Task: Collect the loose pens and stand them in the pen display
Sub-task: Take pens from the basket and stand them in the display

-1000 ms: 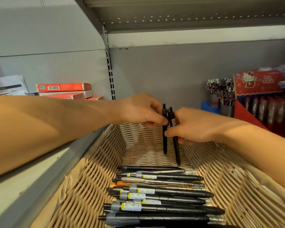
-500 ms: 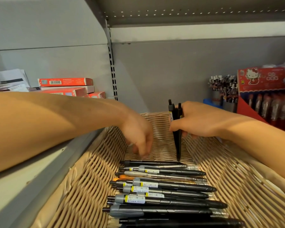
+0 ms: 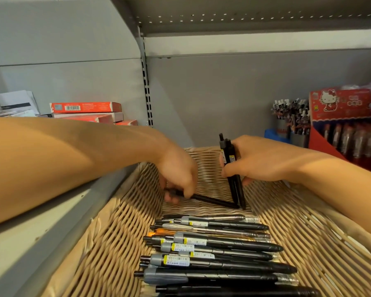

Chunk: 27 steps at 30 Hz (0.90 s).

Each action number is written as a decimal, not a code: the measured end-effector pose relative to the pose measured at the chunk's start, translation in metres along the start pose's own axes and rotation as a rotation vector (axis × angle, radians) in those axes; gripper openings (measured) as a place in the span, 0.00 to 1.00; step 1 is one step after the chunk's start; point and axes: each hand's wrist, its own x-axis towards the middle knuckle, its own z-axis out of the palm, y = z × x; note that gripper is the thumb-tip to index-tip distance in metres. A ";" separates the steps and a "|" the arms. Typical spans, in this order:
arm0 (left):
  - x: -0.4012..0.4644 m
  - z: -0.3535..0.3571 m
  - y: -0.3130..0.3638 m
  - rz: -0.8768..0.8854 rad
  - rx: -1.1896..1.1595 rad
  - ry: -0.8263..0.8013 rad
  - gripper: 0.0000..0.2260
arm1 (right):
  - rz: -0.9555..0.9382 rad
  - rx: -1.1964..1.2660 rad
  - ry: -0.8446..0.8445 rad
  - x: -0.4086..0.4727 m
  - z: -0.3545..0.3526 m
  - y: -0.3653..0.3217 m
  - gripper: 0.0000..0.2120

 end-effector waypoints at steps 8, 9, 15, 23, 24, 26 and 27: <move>-0.006 -0.013 0.003 0.300 -0.580 0.669 0.04 | 0.034 0.040 0.026 0.001 0.001 -0.001 0.06; -0.006 -0.013 0.006 0.327 -0.619 0.671 0.04 | 0.035 0.047 0.031 0.001 0.001 -0.001 0.06; -0.007 -0.005 0.007 0.425 -0.790 0.517 0.10 | 0.024 0.100 0.014 -0.001 0.003 -0.002 0.04; 0.001 -0.006 -0.008 0.238 -0.464 0.240 0.04 | 0.060 -0.007 0.110 -0.001 0.002 -0.003 0.05; 0.002 -0.002 -0.007 0.210 -0.344 0.125 0.02 | 0.061 -0.041 0.114 -0.001 0.001 -0.003 0.06; 0.003 0.006 -0.002 0.170 -0.176 -0.080 0.05 | 0.046 -0.061 0.119 -0.001 0.001 -0.003 0.07; 0.003 0.008 0.002 0.154 -0.116 -0.142 0.07 | 0.031 -0.057 0.118 -0.002 0.001 -0.003 0.06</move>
